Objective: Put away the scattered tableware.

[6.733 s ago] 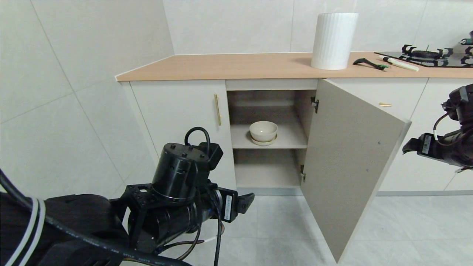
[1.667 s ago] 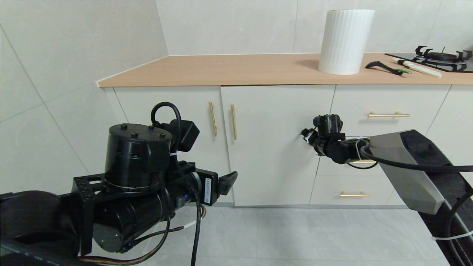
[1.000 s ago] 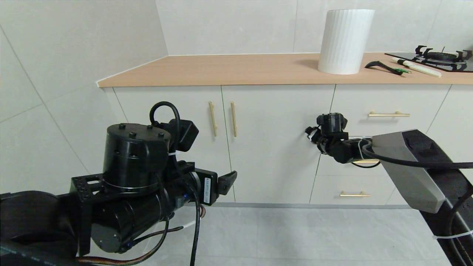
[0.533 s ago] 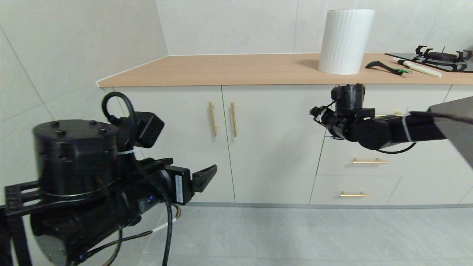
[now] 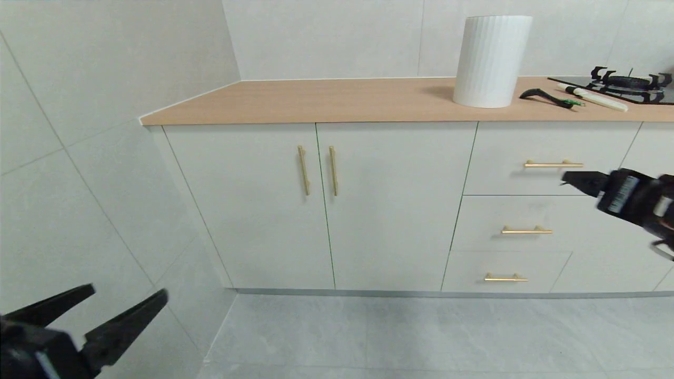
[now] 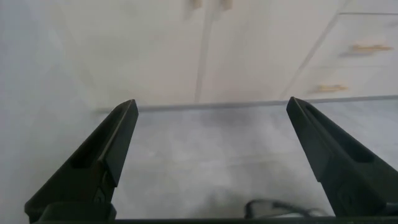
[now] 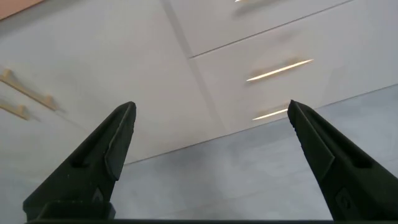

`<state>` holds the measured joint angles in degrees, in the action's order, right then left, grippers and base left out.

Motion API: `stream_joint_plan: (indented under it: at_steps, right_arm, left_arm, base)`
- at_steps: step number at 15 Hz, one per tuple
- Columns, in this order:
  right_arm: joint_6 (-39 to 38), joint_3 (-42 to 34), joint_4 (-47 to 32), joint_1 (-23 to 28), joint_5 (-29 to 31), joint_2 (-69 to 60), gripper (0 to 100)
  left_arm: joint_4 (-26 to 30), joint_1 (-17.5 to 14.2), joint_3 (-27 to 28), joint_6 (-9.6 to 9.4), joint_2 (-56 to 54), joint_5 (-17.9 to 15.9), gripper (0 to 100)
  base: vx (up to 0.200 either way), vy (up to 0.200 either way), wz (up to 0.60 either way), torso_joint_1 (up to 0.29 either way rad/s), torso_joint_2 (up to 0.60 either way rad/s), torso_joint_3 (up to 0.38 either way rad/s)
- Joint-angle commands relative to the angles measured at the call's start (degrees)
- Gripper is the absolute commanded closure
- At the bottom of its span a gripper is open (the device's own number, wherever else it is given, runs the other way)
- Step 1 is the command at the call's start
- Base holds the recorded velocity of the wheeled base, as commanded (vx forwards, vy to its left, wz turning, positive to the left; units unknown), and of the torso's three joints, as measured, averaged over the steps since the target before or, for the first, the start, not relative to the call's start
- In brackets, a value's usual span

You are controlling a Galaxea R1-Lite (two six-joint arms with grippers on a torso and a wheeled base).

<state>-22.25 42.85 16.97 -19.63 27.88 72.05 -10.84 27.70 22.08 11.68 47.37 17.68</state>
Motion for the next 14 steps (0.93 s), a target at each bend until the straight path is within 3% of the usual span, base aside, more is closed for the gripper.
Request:
stream_joint_plan:
  at_steps: [1, 2, 4, 9, 12, 13, 14]
  right_arm:
    - [11.35, -18.06, 0.26, 8.64, 3.94, -28.89, 0]
    - [12.49, -19.65, 0.17, 12.95, 3.41, -34.08, 0]
    - [12.76, -22.02, -1.5, 14.62, -0.19, -45.77, 0]
    - [13.72, -26.59, -11.7, 19.19, -1.07, -63.87, 0]
    - [13.2, -32.04, -17.23, 19.89, -1.25, -72.05, 0]
    - [12.93, -33.45, -16.71, 19.89, -1.25, -71.96, 0]
    - [13.81, -36.43, -16.0, 19.89, -2.13, -71.96, 0]
  left_arm:
    - [11.36, -9.33, -3.71, -1.92, -21.8, -0.1, 0]
    - [13.03, -11.7, -4.06, -3.07, -25.58, -0.36, 0]
    - [15.5, -16.62, -5.73, -5.7, -32.78, -0.71, 0]
    - [19.19, -27.17, -10.39, -6.41, -45.7, -0.71, 0]
    - [17.43, -27.96, -17.95, -7.72, -47.37, 1.92, 0]
    - [16.29, -27.96, -18.56, -7.64, -47.37, 1.4, 0]
    - [14.09, -27.96, -19.26, -7.99, -47.37, -2.91, 0]
  base:
    - [0.0, 0.0, 0.0, 0.0, 0.0, 0.0]
    - [0.0, 0.0, 0.0, 0.0, 0.0, 0.0]
    - [0.0, 0.0, 0.0, 0.0, 0.0, 0.0]
    - [0.0, 0.0, 0.0, 0.0, 0.0, 0.0]
    - [0.0, 0.0, 0.0, 0.0, 0.0, 0.0]
    - [0.0, 0.0, 0.0, 0.0, 0.0, 0.0]
    - [0.0, 0.0, 0.0, 0.0, 0.0, 0.0]
